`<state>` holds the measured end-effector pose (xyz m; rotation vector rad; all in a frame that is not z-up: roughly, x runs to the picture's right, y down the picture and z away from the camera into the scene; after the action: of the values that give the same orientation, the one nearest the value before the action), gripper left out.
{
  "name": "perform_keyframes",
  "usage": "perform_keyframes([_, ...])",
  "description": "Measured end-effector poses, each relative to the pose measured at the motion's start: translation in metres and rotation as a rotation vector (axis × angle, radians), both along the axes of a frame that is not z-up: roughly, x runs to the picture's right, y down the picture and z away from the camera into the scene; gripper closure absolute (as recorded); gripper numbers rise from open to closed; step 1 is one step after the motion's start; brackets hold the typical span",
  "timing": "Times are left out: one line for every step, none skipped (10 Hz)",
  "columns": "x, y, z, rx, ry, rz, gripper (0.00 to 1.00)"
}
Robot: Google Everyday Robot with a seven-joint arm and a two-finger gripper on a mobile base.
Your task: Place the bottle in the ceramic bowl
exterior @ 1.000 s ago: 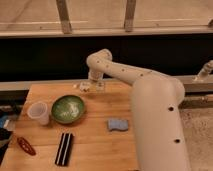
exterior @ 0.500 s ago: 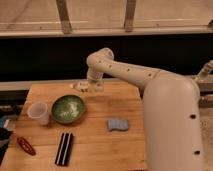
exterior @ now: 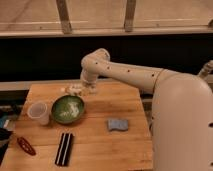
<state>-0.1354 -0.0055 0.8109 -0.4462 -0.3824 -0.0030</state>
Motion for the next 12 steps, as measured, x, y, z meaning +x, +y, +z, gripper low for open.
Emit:
perform_keyframes([-0.008, 0.002, -0.005, 0.004, -0.013, -0.014, 1.00])
perform_keyframes([-0.018, 0.002, -0.010, 0.009, -0.030, -0.030, 1.00])
perform_keyframes([-0.028, 0.003, -0.010, 0.004, -0.050, -0.040, 1.00])
perform_keyframes([-0.037, 0.003, -0.009, -0.003, -0.064, -0.046, 1.00])
perform_keyframes([-0.048, 0.005, -0.005, -0.019, -0.082, -0.055, 1.00])
perform_keyframes([-0.061, 0.010, 0.002, -0.045, -0.099, -0.065, 1.00])
perform_keyframes([-0.070, 0.015, 0.007, -0.070, -0.114, -0.072, 1.00])
perform_keyframes([-0.074, 0.021, 0.012, -0.097, -0.126, -0.073, 1.00])
perform_keyframes([-0.076, 0.030, 0.017, -0.140, -0.139, -0.073, 1.00])
perform_keyframes([-0.075, 0.039, 0.019, -0.175, -0.142, -0.074, 1.00])
perform_keyframes([-0.074, 0.045, 0.021, -0.197, -0.144, -0.077, 1.00])
perform_keyframes([-0.072, 0.052, 0.019, -0.223, -0.156, -0.077, 1.00])
